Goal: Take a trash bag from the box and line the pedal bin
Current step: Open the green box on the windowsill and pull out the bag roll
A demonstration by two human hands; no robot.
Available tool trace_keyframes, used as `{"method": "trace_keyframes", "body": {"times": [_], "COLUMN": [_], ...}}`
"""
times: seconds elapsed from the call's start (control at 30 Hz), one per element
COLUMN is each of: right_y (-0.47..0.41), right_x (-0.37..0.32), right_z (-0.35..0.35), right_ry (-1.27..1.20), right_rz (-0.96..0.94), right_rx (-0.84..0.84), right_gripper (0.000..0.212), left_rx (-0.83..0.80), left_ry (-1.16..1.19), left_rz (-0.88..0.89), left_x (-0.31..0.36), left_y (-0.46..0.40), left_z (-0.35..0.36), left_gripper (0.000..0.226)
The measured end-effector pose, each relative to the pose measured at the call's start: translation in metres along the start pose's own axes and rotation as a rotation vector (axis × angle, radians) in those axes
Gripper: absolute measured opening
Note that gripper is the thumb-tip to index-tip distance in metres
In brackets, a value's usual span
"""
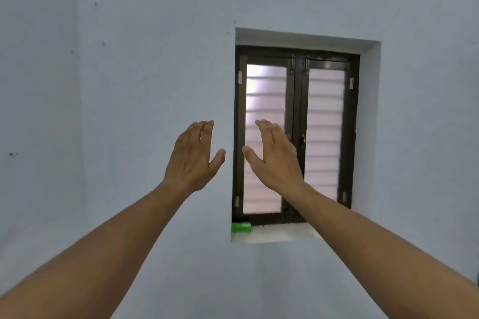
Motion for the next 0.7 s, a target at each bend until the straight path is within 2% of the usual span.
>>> {"method": "trace_keyframes", "body": {"times": [0.27,0.53,0.7], "right_y": [0.064,0.119,0.126], "right_x": [0.097,0.192,0.244], "right_z": [0.102,0.282,0.376], "right_ry": [-0.166,-0.199,-0.195], "right_rz": [0.266,0.499,0.65], "right_rx": [-0.323,-0.637,-0.761], "right_gripper": [0.06,0.058,0.056], "left_rx": [-0.342,-0.76,-0.918], "left_ry": [0.185,0.294,0.409], "left_rz": [-0.162,-0.321,-0.469], "left_x": [-0.014,-0.077,-0.117], "left_y": [0.055,0.114,0.109], "left_z": [0.134,0.332,0.435], "left_gripper": [0.065,0.07,0.07]}}
Point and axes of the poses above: each hand's wrist, its own y-axis away from the middle knuckle, its own z-axis out of the palm, x = y × z, the point moved 4 cm from there along -y, towards the middle knuckle, and after that the axes turned 6 degrees about y, right-handed, at the moved point
